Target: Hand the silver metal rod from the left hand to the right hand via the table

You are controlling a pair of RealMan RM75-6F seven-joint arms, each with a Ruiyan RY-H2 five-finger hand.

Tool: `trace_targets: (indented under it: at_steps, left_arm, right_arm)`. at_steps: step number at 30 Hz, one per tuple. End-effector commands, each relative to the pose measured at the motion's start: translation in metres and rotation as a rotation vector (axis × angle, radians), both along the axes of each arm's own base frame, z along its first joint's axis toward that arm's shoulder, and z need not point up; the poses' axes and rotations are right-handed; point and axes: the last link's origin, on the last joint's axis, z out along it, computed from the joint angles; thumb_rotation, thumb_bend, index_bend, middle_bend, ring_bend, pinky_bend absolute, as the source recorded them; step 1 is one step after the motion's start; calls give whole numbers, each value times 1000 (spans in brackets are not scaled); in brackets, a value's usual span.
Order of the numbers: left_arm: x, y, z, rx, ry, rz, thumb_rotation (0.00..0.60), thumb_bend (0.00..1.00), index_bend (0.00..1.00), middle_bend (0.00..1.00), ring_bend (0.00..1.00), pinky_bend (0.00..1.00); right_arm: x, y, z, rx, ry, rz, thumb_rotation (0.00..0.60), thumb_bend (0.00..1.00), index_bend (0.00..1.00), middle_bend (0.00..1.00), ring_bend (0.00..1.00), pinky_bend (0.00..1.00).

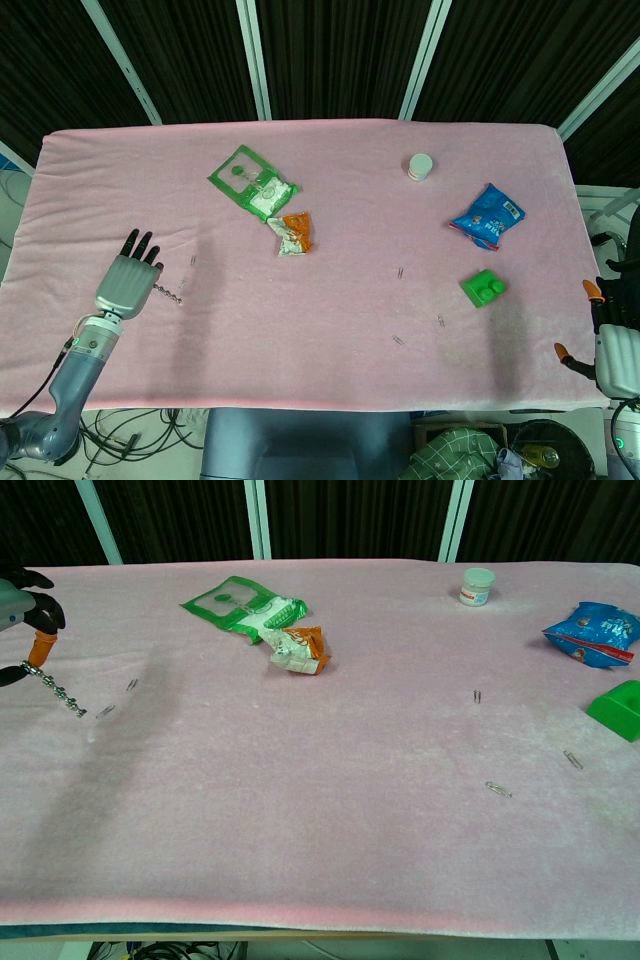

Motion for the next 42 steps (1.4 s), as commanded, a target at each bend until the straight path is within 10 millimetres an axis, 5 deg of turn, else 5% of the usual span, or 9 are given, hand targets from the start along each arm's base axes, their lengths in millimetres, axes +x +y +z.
trace_targets:
  at_steps: [1, 16, 42]
  left_arm:
    - [2, 9, 3, 8, 31, -11, 600, 468, 595, 231, 0, 0]
    - [5, 42, -9, -2, 191, -30, 600, 468, 601, 231, 0, 0]
    - [-1, 56, -28, -22, 229, -6, 600, 467, 599, 232, 0, 0]
  right_arm:
    - [0, 0, 0, 0, 1, -1, 600, 111, 0, 18, 133, 228]
    - [-2, -1, 1, -4, 1, -6, 600, 111, 0, 18, 133, 228]
    - [-2, -2, 1, -3, -6, -4, 600, 111, 0, 18, 133, 228]
